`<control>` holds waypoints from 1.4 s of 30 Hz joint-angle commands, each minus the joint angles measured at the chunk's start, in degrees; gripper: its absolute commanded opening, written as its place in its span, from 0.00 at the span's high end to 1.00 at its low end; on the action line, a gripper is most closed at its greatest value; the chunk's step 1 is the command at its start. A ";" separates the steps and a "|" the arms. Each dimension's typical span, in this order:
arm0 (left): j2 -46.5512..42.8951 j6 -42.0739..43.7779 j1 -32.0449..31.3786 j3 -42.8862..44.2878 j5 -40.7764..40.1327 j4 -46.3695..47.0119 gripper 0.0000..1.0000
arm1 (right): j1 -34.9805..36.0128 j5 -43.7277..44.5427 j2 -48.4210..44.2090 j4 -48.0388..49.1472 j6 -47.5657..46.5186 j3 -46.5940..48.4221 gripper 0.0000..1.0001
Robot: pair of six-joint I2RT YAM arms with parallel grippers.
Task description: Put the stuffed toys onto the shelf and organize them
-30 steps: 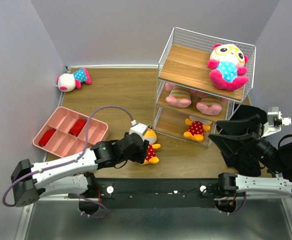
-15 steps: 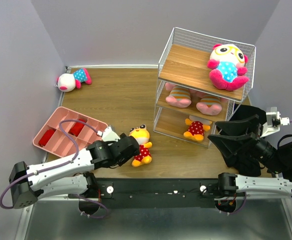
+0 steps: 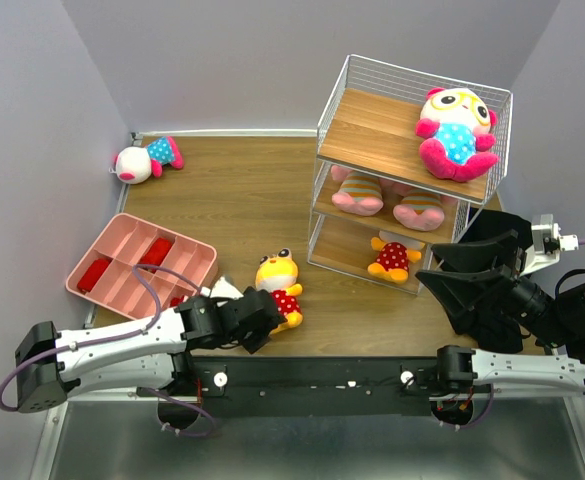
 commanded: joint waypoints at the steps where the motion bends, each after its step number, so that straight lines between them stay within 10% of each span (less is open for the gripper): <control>1: -3.12 -21.55 -0.57 -6.18 -6.31 10.26 0.28 | 0.14 -0.13 -0.83 -0.86 0.81 -0.16 0.10; 17: 7.86 -20.23 -0.57 -5.92 -5.53 22.66 0.32 | 0.14 -0.49 0.31 -1.29 1.25 -0.07 0.10; 19: 7.87 -20.49 -0.57 -6.45 -5.26 22.83 0.41 | 0.14 -0.49 0.23 -1.21 1.25 -0.07 0.10; 24: 7.95 -14.54 -1.19 -2.69 -5.09 18.82 1.00 | 0.14 -0.31 0.23 -1.21 0.98 0.19 0.10; 32: 14.98 -13.37 -11.90 16.74 -12.11 -7.57 1.00 | 0.14 -0.22 0.05 -1.12 0.72 0.63 0.10; 42: 17.17 4.45 -16.04 20.27 -26.79 3.30 1.00 | 0.14 -1.28 0.05 -0.33 1.42 0.46 0.10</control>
